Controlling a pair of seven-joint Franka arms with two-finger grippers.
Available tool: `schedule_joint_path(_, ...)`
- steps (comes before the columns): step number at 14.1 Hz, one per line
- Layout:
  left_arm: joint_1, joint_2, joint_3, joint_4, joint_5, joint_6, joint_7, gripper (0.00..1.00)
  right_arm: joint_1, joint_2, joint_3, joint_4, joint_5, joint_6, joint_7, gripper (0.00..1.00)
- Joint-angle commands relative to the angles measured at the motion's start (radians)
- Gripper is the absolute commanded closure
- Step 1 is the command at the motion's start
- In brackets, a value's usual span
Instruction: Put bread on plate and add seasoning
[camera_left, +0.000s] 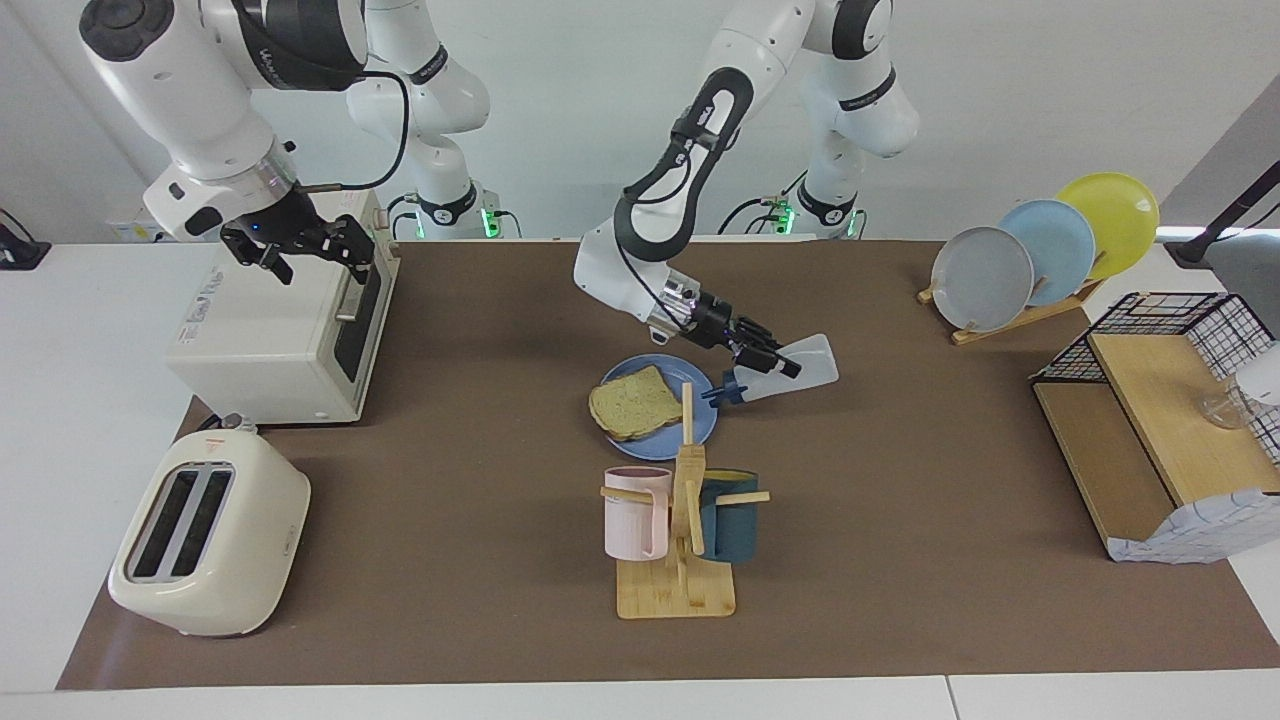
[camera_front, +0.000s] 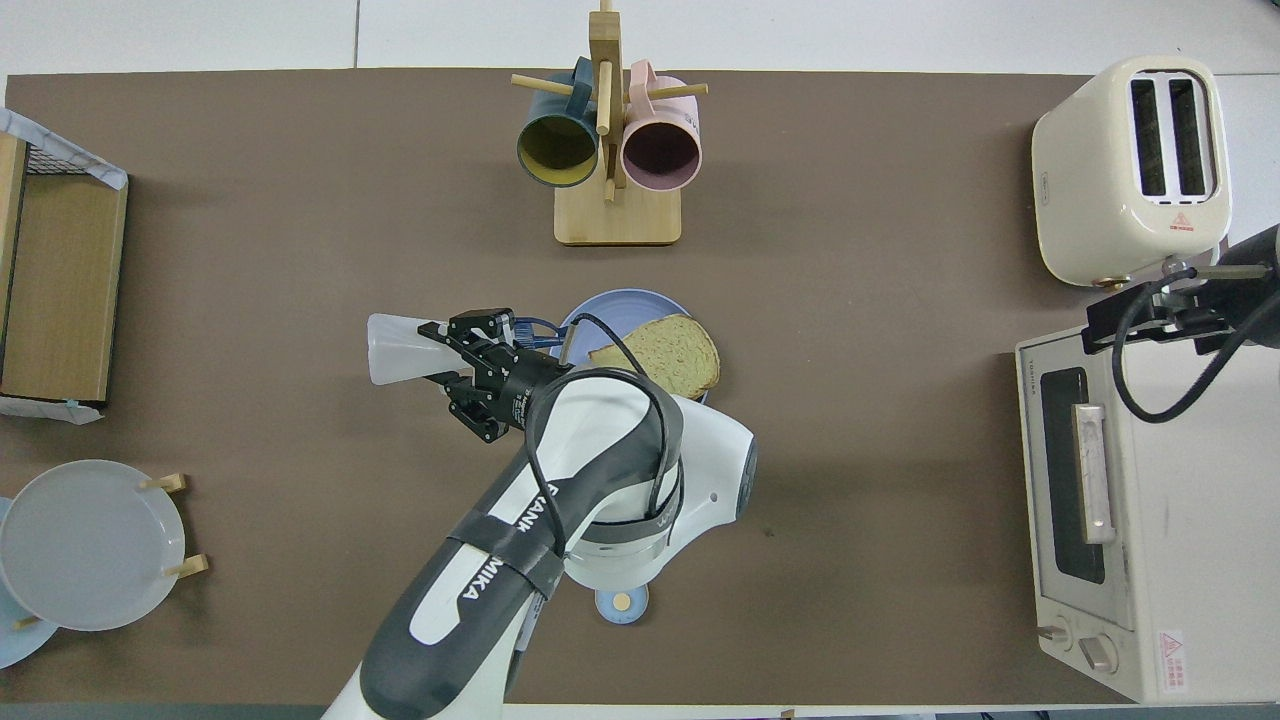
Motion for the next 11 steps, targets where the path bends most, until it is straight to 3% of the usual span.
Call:
schedule_joint_path(1, -0.019, 0.109, 0.010, 0.097, 0.060, -0.128, 0.003, 1.00, -0.012, -0.020, 0.006, -0.025, 0.001, 0.014, -0.020, 0.00)
schedule_joint_path(2, -0.037, 0.189, 0.011, 0.110, 0.090, -0.192, 0.003, 1.00, -0.012, -0.020, 0.006, -0.025, 0.001, 0.014, -0.020, 0.00)
schedule_joint_path(11, -0.085, 0.197, 0.008, 0.147, 0.089, -0.242, 0.005, 1.00, -0.012, -0.020, 0.006, -0.025, 0.003, 0.013, -0.020, 0.00)
